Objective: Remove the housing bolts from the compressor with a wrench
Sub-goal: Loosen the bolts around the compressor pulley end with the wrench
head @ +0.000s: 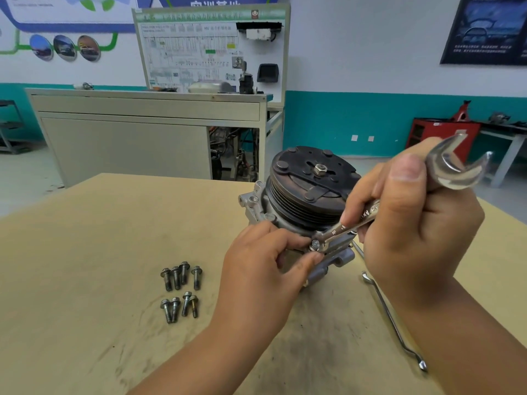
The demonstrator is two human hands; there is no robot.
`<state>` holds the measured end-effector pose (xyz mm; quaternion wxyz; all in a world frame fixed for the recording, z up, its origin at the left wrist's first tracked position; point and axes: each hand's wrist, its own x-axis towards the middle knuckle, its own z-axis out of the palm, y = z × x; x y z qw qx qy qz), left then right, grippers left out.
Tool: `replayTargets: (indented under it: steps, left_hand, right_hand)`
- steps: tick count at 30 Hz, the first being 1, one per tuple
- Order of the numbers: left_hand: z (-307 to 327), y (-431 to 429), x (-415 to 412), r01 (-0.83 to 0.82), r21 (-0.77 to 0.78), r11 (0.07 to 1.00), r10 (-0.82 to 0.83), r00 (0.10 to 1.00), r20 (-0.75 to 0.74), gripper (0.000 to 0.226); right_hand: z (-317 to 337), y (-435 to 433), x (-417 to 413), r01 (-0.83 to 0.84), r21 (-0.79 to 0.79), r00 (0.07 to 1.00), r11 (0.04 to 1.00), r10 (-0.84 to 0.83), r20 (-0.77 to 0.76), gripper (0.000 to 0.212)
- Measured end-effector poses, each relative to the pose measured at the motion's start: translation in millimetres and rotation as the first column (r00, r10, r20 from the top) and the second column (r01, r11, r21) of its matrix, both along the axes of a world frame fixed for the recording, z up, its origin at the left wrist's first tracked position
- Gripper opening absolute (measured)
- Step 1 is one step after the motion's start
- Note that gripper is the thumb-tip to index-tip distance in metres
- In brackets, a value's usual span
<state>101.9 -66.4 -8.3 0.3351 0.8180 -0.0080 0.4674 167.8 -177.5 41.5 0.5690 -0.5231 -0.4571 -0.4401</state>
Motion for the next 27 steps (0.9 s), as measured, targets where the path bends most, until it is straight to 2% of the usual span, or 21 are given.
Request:
replayTargets:
  steps: [4, 6, 8, 10, 14, 16, 19, 23, 27]
  left_hand:
    - [-0.2, -0.4, 0.1, -0.004, -0.013, 1.0, 0.004, 1.0, -0.004, 0.017]
    - [-0.1, -0.3, -0.9, 0.004, -0.014, 1.0, -0.004, 1.0, -0.008, 0.017]
    - [0.6, 0.5, -2.4, 0.013, -0.011, 1.0, -0.013, 1.0, -0.019, 0.017]
    - [1.6, 2.9, -3.9, 0.017, -0.005, 1.0, -0.017, 0.999, -0.029, 0.016]
    - [4.4, 7.3, -6.2, 0.038, -0.015, 0.999, -0.039, 0.998, -0.039, 0.018]
    - [5.7, 7.8, -5.8, 0.072, -0.054, 0.996, -0.074, 0.996, -0.052, 0.015]
    - [7.5, 10.9, -4.9, 0.115, -0.12, 0.986, -0.123, 0.991, -0.06, 0.01]
    - [9.6, 15.2, -5.3, 0.182, -0.19, 0.965, -0.197, 0.978, -0.067, 0.011]
    - [7.7, 14.9, -4.4, 0.185, -0.198, 0.963, -0.199, 0.978, -0.055, 0.015]
  right_hand:
    - [4.2, 0.9, -1.5, -0.044, -0.072, 0.998, 0.996, 0.042, -0.038, 0.04]
    - [9.6, -3.1, -1.8, -0.185, -0.156, 0.98, 0.97, 0.169, -0.108, 0.038]
    - [18.0, -10.7, 0.0, -0.358, -0.232, 0.921, 0.905, 0.3, -0.25, 0.038]
    - [27.2, -20.3, 4.9, -0.477, -0.279, 0.853, 0.834, 0.362, -0.376, 0.038]
    - [39.5, -37.0, 14.6, -0.618, -0.362, 0.755, 0.698, 0.399, -0.52, 0.039]
    - [40.7, -40.6, 17.1, -0.658, -0.362, 0.718, 0.661, 0.404, -0.567, 0.037]
    - [39.0, -37.9, 19.1, -0.669, -0.322, 0.693, 0.67, 0.407, -0.595, 0.034]
    - [37.1, -29.9, 16.8, -0.624, -0.258, 0.694, 0.738, 0.371, -0.617, 0.032]
    - [35.7, -23.6, 10.7, -0.516, -0.303, 0.765, 0.801, 0.272, -0.583, 0.018]
